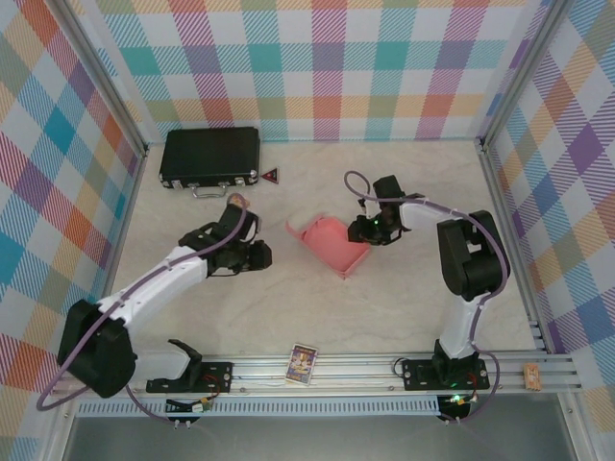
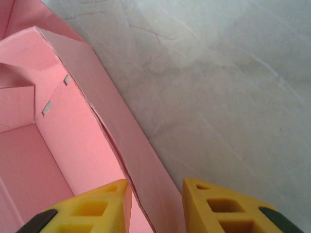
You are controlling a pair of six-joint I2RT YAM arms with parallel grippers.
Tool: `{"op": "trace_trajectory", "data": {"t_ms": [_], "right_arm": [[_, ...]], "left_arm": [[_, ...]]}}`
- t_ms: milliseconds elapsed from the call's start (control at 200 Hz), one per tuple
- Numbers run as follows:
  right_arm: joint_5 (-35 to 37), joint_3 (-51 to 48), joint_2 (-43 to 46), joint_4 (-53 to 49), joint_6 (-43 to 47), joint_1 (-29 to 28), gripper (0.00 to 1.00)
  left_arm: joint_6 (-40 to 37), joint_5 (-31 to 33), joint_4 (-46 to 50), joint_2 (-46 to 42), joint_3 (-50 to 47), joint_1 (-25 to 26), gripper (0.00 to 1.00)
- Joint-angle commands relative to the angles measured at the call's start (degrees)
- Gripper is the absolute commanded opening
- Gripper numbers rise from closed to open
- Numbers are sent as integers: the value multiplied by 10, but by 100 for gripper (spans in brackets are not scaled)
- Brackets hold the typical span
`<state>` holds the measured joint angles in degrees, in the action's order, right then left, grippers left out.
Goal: Fold the paper box
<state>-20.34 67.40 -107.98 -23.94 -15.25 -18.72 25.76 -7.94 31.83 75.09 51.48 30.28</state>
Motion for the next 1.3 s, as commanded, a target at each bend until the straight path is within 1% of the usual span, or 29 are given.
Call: {"op": "trace_trajectory", "data": {"t_ms": [0, 105, 130, 265, 380, 490, 605, 705, 870, 950, 1040, 1075, 1175, 1265, 1295], "right_arm": [[-3, -21, 41, 14, -33, -3, 34], [-2, -54, 63, 33, -63, -3, 33], [-2, -61, 67, 35, -70, -4, 33], [16, -111, 99, 64, -110, -12, 33], [36, -150, 125, 84, -136, -22, 33], [46, -185, 150, 102, -164, -33, 31], [75, -214, 183, 110, -198, -59, 31], [101, -240, 211, 120, -235, -82, 32], [136, -274, 248, 139, -297, -118, 32], [147, -292, 268, 157, -324, -137, 33], [188, -301, 292, 145, -338, -154, 38], [204, -303, 300, 135, -339, -156, 38], [254, -298, 327, 95, -319, -152, 38], [258, -287, 344, 65, -288, -130, 38], [255, -283, 349, 60, -279, -121, 38]], "left_arm": [[36, -48, -94, 42, 7, 22, 19], [43, -75, -153, 103, 20, 28, 19], [44, -83, -181, 119, 27, 28, 19], [51, -93, -219, 191, 72, 29, 16], [42, -75, -224, 230, 110, 28, 16], [28, -75, -226, 266, 145, 27, 16], [23, -84, -228, 305, 180, 23, 16], [20, -72, -227, 328, 201, 20, 16], [9, -76, -228, 363, 239, 3, 17], [3, -82, -222, 375, 256, -5, 18], [-9, -81, -206, 372, 266, -11, 20], [-13, -72, -198, 364, 266, -13, 21], [-25, -34, -180, 329, 248, -16, 32], [-34, 6, -164, 288, 227, -18, 34], [-37, 21, -139, 272, 218, -18, 36]]}}
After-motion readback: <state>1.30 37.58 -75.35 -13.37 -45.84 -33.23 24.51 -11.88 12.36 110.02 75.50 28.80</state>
